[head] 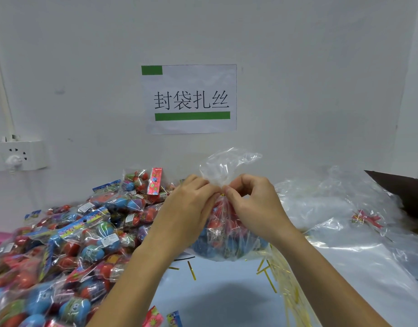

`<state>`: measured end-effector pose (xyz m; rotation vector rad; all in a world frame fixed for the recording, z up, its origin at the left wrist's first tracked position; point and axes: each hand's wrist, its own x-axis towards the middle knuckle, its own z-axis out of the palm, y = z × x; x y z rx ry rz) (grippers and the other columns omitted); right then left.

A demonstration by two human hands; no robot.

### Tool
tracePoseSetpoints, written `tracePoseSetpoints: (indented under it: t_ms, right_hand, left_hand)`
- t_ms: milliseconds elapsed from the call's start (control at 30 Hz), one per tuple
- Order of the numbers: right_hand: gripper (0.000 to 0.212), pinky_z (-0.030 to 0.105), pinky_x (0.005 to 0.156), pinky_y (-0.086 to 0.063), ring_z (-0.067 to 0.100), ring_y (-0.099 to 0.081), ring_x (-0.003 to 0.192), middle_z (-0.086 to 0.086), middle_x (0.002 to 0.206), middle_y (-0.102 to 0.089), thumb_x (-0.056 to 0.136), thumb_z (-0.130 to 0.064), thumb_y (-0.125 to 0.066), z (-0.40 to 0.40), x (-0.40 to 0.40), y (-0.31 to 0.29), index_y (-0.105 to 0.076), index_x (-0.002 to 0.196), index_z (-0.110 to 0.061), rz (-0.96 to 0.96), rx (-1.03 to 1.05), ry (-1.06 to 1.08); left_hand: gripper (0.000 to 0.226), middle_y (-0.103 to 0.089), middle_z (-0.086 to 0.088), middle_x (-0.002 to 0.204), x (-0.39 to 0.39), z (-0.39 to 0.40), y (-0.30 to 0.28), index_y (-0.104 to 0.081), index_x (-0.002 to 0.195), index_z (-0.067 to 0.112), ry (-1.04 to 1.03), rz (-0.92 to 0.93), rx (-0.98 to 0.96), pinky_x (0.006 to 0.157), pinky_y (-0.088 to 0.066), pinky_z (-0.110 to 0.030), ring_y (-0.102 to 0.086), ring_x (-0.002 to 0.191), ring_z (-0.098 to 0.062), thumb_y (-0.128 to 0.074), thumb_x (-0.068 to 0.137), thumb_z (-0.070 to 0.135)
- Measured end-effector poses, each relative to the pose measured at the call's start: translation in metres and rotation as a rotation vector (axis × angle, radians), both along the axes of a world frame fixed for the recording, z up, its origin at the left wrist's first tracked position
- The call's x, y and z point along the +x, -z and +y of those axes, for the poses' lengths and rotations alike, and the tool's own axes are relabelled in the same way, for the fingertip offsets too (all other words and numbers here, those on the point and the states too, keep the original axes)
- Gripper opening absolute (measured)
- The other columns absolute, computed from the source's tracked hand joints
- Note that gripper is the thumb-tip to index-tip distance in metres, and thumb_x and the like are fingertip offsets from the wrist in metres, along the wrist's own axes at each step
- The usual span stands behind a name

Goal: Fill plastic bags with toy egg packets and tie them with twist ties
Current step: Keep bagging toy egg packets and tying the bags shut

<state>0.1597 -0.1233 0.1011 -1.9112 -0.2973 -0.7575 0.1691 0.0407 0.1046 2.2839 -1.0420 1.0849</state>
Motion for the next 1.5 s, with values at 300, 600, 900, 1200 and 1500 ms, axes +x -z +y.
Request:
tracePoseSetpoints:
  t_ms: [300,600,900,1200,1500]
  right_hand:
    - [0.020,0.023,0.056,-0.049,0.009,-0.059,0.058,-0.004,0.062,-0.063,0.092,-0.020,-0.068,0.001,0.003,0.001,-0.063,0.072,-0.018,-0.060,-0.100,0.007]
    - [0.015,0.028,0.060,-0.052,0.012,-0.062,0.065,-0.003,0.067,-0.066,0.091,-0.018,-0.067,0.003,0.001,0.001,-0.066,0.076,-0.017,-0.099,-0.118,0.011]
    - [0.021,0.020,0.055,-0.049,0.008,-0.060,0.060,-0.006,0.063,-0.064,0.092,-0.020,-0.068,0.004,0.001,0.003,-0.062,0.072,-0.023,-0.087,-0.141,0.011]
    - [0.023,0.023,0.057,-0.050,0.007,-0.058,0.060,-0.009,0.062,-0.062,0.093,-0.020,-0.067,0.004,0.003,0.005,-0.061,0.072,-0.026,-0.084,-0.138,0.002]
    - [0.022,0.030,0.061,-0.054,0.009,-0.061,0.063,-0.008,0.068,-0.065,0.093,-0.022,-0.067,0.003,0.002,0.003,-0.061,0.073,-0.028,-0.085,-0.134,-0.029]
  left_hand:
    - [0.014,-0.063,-0.005,0.092,0.000,0.000,0.001,-0.070,0.100,0.005,-0.055,-0.030,0.017,0.080,-0.051,-0.044,-0.056,0.092,-0.025,-0.058,0.099,0.012]
    - [0.026,-0.060,0.018,0.076,0.003,-0.002,-0.003,-0.064,0.082,0.034,0.105,0.304,-0.223,0.074,-0.041,-0.015,-0.056,0.081,-0.005,-0.062,0.096,0.012]
    - [0.005,-0.056,0.010,0.079,0.002,0.003,-0.002,-0.073,0.089,0.018,0.049,0.196,-0.207,0.077,-0.041,-0.025,-0.051,0.084,-0.012,-0.070,0.091,0.014]
    - [0.011,-0.053,0.010,0.079,-0.003,-0.002,-0.004,-0.063,0.082,0.019,-0.016,0.170,-0.112,0.076,-0.042,-0.027,-0.049,0.081,-0.012,-0.064,0.093,0.018]
    - [0.025,-0.071,0.003,0.063,-0.003,-0.005,-0.009,-0.075,0.067,0.018,0.104,0.709,-0.546,0.054,-0.049,-0.017,-0.062,0.056,-0.005,-0.069,0.091,0.021]
